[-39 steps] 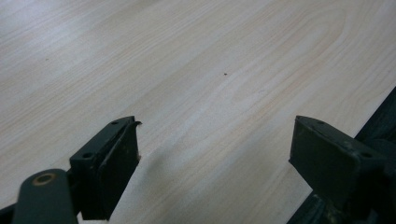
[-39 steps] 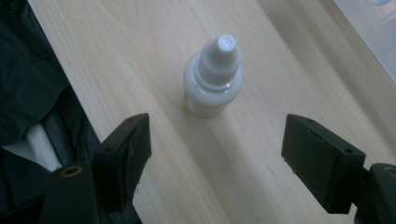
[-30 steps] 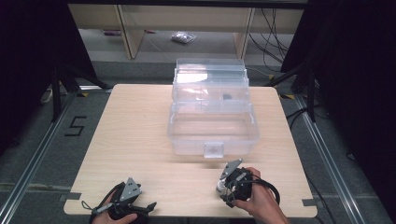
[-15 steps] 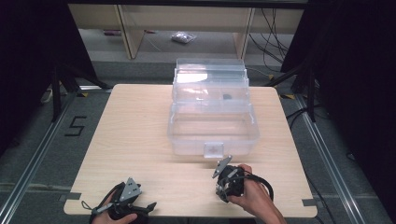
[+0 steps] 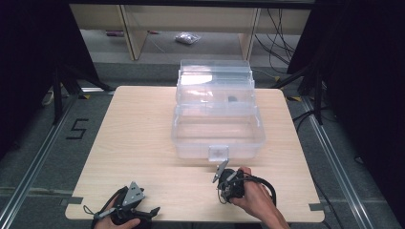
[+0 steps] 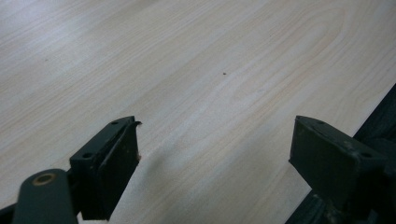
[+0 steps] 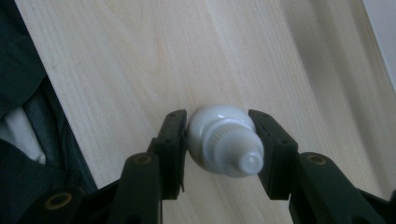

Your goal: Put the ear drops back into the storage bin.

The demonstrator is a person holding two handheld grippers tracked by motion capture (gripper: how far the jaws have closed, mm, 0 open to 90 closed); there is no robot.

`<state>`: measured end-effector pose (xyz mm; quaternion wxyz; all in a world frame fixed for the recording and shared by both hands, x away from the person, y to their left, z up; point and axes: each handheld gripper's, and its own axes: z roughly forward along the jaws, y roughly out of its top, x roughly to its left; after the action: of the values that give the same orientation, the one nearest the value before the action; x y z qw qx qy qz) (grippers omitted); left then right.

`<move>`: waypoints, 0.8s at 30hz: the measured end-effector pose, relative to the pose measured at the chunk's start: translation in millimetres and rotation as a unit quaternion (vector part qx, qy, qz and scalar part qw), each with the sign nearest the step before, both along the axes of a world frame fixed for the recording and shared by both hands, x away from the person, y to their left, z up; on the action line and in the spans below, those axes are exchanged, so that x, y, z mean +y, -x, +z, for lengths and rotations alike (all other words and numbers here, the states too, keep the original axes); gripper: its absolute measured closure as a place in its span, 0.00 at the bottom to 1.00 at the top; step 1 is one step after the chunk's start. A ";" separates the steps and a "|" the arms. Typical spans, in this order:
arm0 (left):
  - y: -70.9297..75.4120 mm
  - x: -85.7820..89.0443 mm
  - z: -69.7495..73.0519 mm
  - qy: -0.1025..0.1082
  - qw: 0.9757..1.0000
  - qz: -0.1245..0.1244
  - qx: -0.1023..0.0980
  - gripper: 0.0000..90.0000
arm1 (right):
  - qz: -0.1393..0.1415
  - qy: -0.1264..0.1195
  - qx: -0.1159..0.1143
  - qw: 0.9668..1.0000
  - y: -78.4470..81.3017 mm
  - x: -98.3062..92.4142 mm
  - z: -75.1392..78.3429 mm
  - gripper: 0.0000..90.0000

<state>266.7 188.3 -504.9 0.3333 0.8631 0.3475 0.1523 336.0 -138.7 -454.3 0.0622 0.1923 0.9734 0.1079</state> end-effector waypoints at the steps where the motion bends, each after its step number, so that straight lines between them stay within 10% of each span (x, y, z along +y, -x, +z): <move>1: 0.0 0.0 0.0 0.000 1.000 0.000 0.000 0.17 | -0.004 0.002 0.003 1.000 0.7 0.5 0.5 0.66; 12: -0.7 1.4 0.8 -0.011 1.000 -0.005 0.001 0.17 | -0.002 -0.004 -0.031 1.000 1.3 -3.8 19.6 0.67; 24: 0.0 -1.7 -1.8 0.016 1.000 0.016 -0.004 0.17 | -0.011 -0.006 -0.005 1.000 -14.3 -8.6 36.5 0.67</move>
<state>266.8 186.6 -506.7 0.3458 0.8515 0.3623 0.1555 350.3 -147.3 -417.7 0.0671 0.2025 0.9704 0.1135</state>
